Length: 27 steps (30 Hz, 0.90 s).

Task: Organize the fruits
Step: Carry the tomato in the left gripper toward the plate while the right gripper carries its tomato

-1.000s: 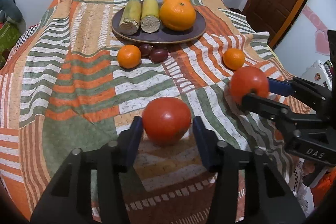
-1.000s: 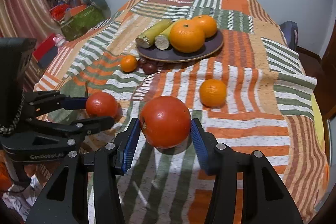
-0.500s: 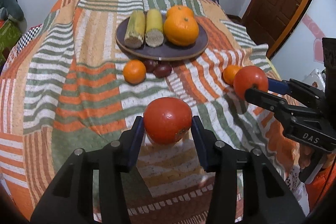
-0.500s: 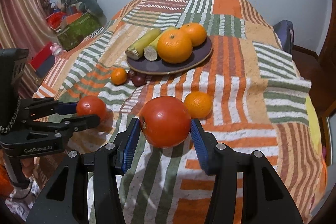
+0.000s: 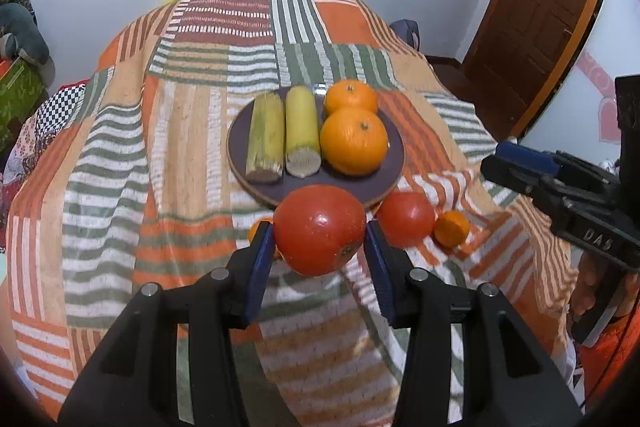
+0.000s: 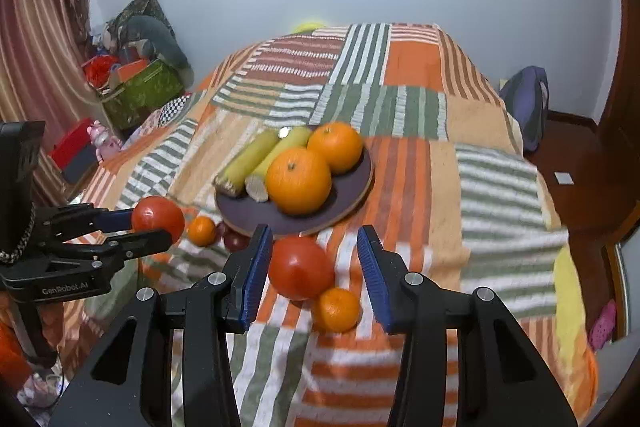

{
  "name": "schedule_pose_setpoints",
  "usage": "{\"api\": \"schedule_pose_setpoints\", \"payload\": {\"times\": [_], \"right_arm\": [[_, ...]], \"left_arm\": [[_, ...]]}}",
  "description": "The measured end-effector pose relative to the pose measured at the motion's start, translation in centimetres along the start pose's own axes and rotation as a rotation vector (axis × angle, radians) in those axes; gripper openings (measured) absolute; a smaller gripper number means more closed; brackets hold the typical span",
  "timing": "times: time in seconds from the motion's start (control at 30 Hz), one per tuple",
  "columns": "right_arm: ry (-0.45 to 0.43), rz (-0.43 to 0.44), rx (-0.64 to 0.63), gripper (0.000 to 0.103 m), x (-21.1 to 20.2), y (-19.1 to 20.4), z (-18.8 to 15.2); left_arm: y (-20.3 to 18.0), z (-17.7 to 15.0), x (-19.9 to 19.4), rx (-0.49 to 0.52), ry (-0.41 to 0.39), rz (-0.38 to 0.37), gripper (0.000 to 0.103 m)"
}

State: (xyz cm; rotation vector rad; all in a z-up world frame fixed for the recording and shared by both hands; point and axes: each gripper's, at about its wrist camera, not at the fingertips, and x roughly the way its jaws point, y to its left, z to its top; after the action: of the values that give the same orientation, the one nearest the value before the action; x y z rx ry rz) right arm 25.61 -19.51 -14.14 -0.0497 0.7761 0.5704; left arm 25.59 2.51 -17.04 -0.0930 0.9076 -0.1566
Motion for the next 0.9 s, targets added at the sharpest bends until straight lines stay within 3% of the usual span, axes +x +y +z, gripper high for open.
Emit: {"api": "schedule_pose_setpoints", "payload": {"times": [0.2,0.33,0.5,0.6,0.9], "right_arm": [[0.068,0.033,-0.011,0.041,2.2,0.3,-1.1],[0.114,0.078,-0.007,0.05,3.4,1.1,-2.1],[0.158,0.114,-0.037,0.053,5.2,2.9,-2.9],[0.157,0.131,-0.032,0.062,5.9,3.6,-2.8],[0.188,0.177,-0.054,0.063,7.4,5.9,-2.8]], "left_arm": [[0.4,0.1,0.7,-0.008,-0.002,0.003,0.046],[1.1,-0.5,1.1,-0.023,0.013,0.004,0.046],[2.2,-1.5,1.1,-0.035,0.023,0.013,0.046],[2.9,-2.0,1.0,-0.052,0.028,0.015,0.046],[4.2,-2.8,0.9,-0.081,0.032,0.012,0.046]]}}
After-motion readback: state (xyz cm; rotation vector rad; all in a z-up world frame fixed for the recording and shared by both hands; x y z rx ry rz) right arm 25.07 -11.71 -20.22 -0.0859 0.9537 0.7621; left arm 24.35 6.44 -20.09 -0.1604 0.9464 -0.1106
